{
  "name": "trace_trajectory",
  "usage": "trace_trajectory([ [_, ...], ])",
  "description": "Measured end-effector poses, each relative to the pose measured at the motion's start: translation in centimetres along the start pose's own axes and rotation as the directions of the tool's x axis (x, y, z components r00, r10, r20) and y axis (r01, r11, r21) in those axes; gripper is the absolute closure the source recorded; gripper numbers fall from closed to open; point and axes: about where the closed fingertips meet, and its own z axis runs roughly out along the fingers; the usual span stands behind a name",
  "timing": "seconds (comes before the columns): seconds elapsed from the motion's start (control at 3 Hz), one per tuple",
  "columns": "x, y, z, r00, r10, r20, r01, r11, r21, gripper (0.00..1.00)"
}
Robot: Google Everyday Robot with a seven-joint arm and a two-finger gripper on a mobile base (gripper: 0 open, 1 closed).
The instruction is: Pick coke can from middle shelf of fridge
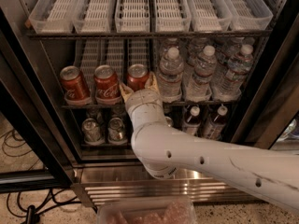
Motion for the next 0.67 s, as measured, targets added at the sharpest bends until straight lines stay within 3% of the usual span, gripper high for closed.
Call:
trace_trajectory([
  [0.67, -0.02, -0.03, 0.05, 1.0, 0.002, 0.002, -0.002, 1.0, -0.001, 0.84],
])
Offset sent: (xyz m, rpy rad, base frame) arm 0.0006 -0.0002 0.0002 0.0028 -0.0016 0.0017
